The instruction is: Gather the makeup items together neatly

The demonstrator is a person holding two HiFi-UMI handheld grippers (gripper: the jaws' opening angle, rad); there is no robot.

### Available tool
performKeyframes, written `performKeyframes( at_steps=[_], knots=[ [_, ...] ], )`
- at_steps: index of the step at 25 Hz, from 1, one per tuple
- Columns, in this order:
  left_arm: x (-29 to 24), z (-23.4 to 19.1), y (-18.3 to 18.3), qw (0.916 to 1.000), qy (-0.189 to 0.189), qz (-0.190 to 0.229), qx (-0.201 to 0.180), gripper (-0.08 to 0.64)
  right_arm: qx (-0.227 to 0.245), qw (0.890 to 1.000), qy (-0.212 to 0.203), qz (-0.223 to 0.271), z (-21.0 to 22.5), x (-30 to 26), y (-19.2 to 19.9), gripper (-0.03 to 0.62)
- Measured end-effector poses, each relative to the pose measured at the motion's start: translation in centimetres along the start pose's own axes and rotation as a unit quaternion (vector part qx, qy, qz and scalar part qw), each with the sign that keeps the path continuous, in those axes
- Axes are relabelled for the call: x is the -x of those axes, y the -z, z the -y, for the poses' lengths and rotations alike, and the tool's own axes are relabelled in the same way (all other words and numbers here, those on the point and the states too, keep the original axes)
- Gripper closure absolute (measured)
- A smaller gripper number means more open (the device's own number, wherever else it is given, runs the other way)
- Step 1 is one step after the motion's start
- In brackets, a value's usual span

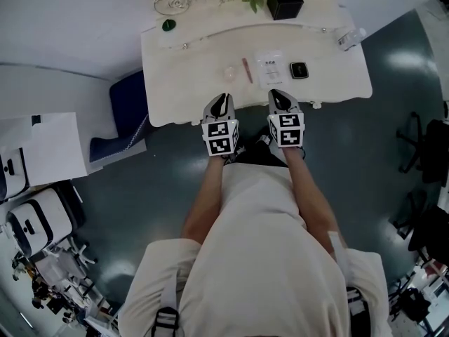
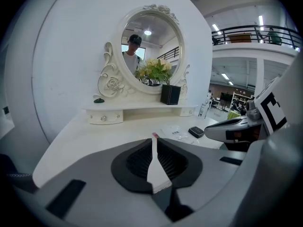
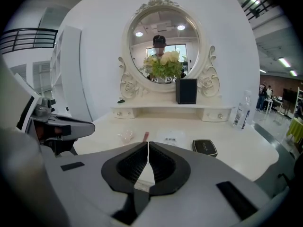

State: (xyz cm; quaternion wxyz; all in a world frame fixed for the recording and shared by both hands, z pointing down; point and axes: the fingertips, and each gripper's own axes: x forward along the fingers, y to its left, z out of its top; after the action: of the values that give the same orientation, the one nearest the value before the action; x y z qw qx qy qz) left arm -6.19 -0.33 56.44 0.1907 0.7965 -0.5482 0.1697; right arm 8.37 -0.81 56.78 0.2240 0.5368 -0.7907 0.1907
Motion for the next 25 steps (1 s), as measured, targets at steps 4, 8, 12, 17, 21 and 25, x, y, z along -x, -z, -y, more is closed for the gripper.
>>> performKeyframes(
  at_steps=[4, 8, 12, 17, 21, 25],
  knots=[
    [1.6, 0.3, 0.5, 0.9999, 0.010, -0.001, -0.004, 0.540, -0.010, 1.000, 0.006, 0.009, -0.9, 1.6, 0.9, 0.546],
    [2.8, 1.0, 1.7, 0.9997, 0.019, -0.003, -0.011, 0.541, -0.024, 0.999, 0.016, 0.014, -0.9, 3.0, 2.1, 0.546],
    [4.1, 1.6, 3.1, 0.9995, 0.021, -0.012, -0.022, 0.541, -0.036, 0.999, 0.028, 0.018, -1.0, 4.6, 3.6, 0.546],
    [5.1, 2.0, 4.2, 0.9993, 0.023, -0.013, -0.026, 0.541, -0.036, 0.999, 0.028, 0.015, -1.3, 5.5, 5.1, 0.546],
    [5.9, 2.2, 4.2, 0.9992, 0.023, -0.009, -0.032, 0.540, -0.038, 0.999, 0.028, 0.023, -1.5, 6.0, 5.0, 0.546],
    [6.3, 2.4, 4.2, 0.9992, 0.020, -0.008, -0.033, 0.541, -0.040, 0.998, 0.027, 0.029, -1.7, 6.5, 4.8, 0.546]
  ],
)
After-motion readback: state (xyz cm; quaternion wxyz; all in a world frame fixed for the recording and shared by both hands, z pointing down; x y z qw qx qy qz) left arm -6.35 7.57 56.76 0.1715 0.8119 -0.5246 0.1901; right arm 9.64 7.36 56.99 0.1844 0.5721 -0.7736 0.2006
